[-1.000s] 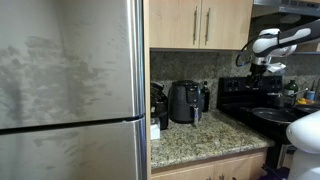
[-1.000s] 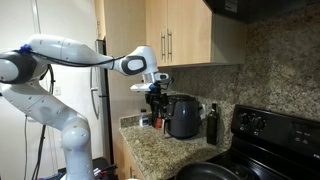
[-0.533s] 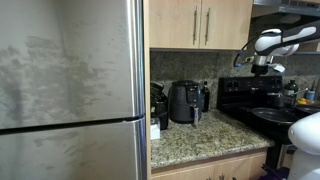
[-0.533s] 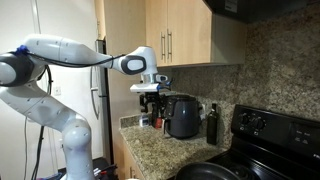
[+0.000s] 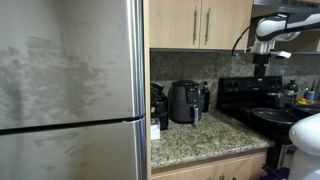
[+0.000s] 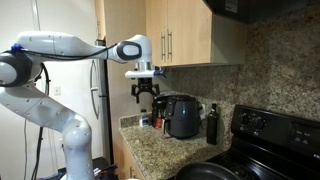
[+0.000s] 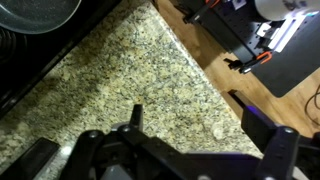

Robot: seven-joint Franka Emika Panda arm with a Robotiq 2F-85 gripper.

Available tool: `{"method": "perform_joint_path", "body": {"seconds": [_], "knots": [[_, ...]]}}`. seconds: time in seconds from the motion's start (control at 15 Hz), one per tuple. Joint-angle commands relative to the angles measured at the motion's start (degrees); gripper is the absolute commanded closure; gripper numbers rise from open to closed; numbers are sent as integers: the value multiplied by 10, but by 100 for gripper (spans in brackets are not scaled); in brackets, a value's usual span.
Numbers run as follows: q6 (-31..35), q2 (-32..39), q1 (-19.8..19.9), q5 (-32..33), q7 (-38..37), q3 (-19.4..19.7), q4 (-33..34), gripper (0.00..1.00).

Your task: Move the bottle to the right

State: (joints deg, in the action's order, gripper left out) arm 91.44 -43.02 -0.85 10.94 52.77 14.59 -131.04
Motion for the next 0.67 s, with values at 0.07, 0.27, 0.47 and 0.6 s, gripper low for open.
{"method": "perform_joint_path", "body": {"seconds": [0.07, 0.27, 0.47, 0.6], "knots": [[-183, -22, -70, -51, 33, -73, 114, 0], [-193, -36, -89, -55, 11, -83, 118, 0], [-211, -38, -100, -59, 11, -92, 137, 0], [-252, 20, -87, 21, 82, -20, 191, 0]]}}
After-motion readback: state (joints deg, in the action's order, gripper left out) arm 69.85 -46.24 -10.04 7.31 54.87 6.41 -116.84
